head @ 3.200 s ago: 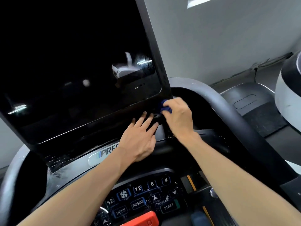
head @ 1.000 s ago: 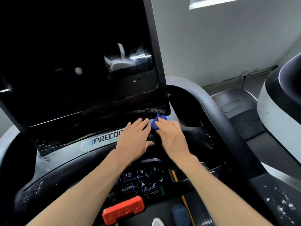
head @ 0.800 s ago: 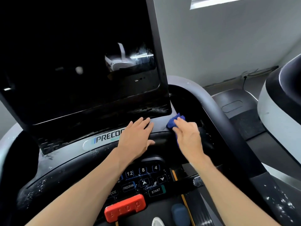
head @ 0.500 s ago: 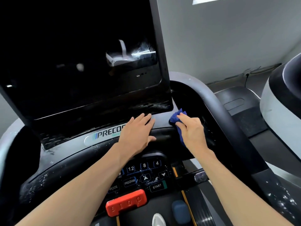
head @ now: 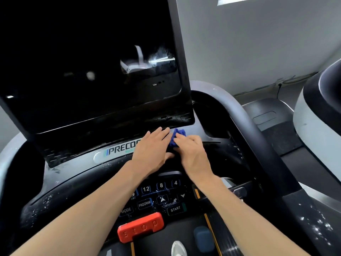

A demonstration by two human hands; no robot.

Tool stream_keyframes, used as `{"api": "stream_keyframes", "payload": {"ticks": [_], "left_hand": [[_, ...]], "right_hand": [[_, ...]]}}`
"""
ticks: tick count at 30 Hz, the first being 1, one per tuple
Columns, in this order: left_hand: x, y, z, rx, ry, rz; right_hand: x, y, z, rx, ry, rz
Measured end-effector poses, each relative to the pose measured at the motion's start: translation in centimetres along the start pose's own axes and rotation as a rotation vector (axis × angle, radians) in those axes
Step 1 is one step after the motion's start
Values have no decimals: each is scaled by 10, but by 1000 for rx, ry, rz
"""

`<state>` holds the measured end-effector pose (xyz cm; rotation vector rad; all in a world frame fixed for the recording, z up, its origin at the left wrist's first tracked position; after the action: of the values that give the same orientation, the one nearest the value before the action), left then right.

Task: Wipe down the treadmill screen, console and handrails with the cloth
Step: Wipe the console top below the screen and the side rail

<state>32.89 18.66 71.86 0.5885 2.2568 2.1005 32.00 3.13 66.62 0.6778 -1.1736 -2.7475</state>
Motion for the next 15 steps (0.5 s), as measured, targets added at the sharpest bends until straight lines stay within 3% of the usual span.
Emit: {"api": "stream_keyframes", "payload": {"ticks": [2, 5, 7, 11, 12, 15], "left_hand": [[-1, 1, 1, -6, -9, 12], [0, 0, 1, -12, -14, 22], [1, -1, 1, -14, -11, 14], [0, -1, 2, -14, -11, 4], [0, -2, 2, -13, -14, 6], [1, -2, 2, -4, -17, 5]], "right_hand": [[-3, 7, -14, 15, 46, -33], [17, 40, -59, 79, -218, -190], [23, 42, -64, 97, -312, -198], [14, 17, -28, 216, 146, -8], [13, 21, -35, 199, 162, 31], [13, 51, -75, 98, -128, -61]]}}
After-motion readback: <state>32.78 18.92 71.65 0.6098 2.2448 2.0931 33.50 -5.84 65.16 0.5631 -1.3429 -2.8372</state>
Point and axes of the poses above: each hand's wrist, its own x-axis away from the middle knuckle, its own y-axis out of the back of the hand, z = x × y, the point moved 1 cm from there along -x, towards the middle knuckle, and after that the axes turned 2 degrees about x, right-handed, at the moved point
